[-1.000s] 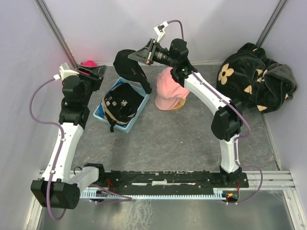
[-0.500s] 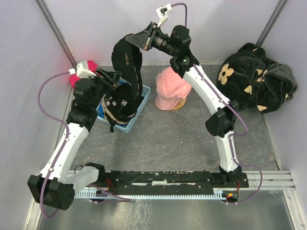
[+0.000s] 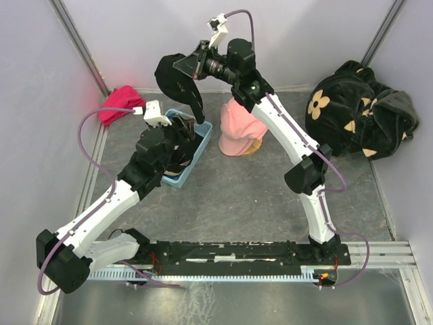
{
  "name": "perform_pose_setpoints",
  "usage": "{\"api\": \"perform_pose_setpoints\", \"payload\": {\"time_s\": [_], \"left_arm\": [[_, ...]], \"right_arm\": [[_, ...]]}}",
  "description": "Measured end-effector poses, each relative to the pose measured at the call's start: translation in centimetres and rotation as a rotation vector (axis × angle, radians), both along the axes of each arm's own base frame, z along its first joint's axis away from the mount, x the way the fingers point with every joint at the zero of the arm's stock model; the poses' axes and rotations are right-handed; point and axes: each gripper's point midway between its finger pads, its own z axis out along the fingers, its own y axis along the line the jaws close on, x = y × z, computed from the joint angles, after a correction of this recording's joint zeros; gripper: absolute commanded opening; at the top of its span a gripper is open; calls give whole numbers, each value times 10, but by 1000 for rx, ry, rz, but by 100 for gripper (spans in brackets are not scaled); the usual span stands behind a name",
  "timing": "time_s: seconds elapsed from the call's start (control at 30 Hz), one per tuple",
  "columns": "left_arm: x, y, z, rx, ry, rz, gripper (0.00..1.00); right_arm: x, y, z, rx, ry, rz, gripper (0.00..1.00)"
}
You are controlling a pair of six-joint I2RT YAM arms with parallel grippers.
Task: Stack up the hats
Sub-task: Pick up the hat from the bin, then stack the hat on the hat.
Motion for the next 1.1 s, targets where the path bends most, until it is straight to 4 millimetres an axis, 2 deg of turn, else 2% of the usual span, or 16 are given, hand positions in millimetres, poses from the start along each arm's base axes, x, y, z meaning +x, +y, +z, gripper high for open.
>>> {"api": "perform_pose_setpoints", "payload": {"time_s": [0.27, 0.47, 0.63, 0.8, 1.1], "left_arm": [[-3, -2, 13, 71, -70, 46, 70], [-7, -12, 5, 173, -70, 79, 71], [-9, -13, 0, 291, -59, 163, 67], [-12, -1, -3, 402, -46, 286, 64], [-12, 21, -12, 521, -16, 450, 64]], "right_arm": [[-14, 17, -15, -102, -41, -22, 1], [-23, 24, -21, -167, -71, -41, 1], [-24, 26, -28, -197, -77, -50, 1], [-26, 20, -37, -228, -62, -56, 1], [-25, 9, -17, -177, -69, -61, 1]]}}
